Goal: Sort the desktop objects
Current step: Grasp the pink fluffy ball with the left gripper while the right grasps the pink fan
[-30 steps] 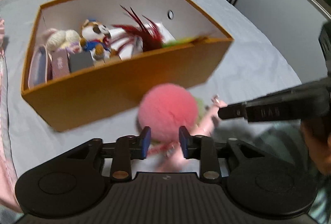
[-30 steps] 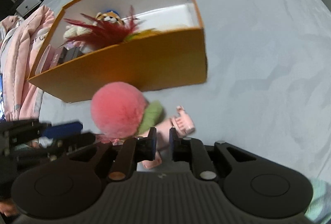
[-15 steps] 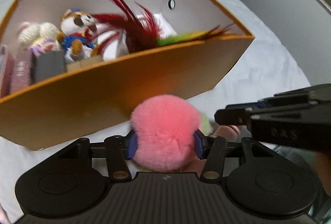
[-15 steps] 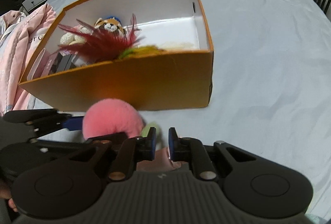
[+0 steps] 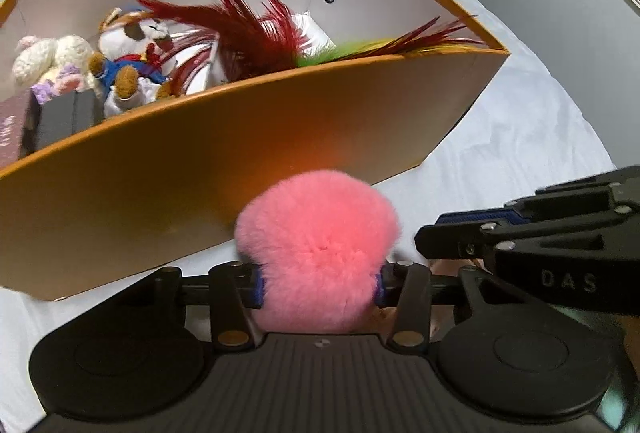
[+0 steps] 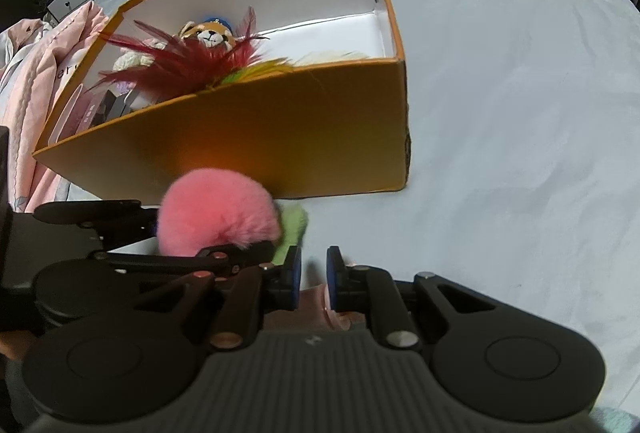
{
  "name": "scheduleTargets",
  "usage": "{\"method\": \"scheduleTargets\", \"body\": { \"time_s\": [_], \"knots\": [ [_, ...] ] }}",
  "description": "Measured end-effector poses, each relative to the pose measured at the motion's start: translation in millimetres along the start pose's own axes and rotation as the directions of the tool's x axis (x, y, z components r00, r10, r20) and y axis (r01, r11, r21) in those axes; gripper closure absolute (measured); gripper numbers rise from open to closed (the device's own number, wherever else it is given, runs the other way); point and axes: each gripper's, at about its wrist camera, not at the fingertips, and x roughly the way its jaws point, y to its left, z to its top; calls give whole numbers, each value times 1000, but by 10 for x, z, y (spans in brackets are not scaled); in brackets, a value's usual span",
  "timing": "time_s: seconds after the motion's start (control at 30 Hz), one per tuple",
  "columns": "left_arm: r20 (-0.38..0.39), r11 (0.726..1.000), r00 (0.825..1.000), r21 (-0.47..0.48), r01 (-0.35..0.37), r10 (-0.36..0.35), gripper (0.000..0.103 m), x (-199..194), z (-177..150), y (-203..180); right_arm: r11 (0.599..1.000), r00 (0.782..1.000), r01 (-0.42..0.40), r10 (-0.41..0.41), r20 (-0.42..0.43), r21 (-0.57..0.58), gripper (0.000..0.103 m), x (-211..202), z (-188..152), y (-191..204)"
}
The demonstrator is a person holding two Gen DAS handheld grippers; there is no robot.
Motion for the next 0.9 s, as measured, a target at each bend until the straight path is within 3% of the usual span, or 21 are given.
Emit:
{"method": "scheduleTargets", "body": {
  "time_s": [0.17,0.4,0.53,0.67,0.9],
  "knots": [
    [20,999,1000,-42,-18,19,51,-291,-85,101,999,1000,4,-4,-16,-39,81,-25,2,66],
    [62,997,997,-69,-40,44,51,-741,-155,197,989,999,-11,6,-34,-146,81,15,-15,372],
    [59,996,997,-74,-49,54,51,-877,-222,235,981,994,8,-29,-103,-196,68,150,-22,480],
    [55,994,997,-98,-48,54,51,-917,-264,280,972,983,4,-47,-180,-233,68,225,-81,536],
    [39,993,998,-112,-40,45,51,-962,-347,396,970,971,-19,-40,-237,-242,67,184,-170,511]
  ]
}}
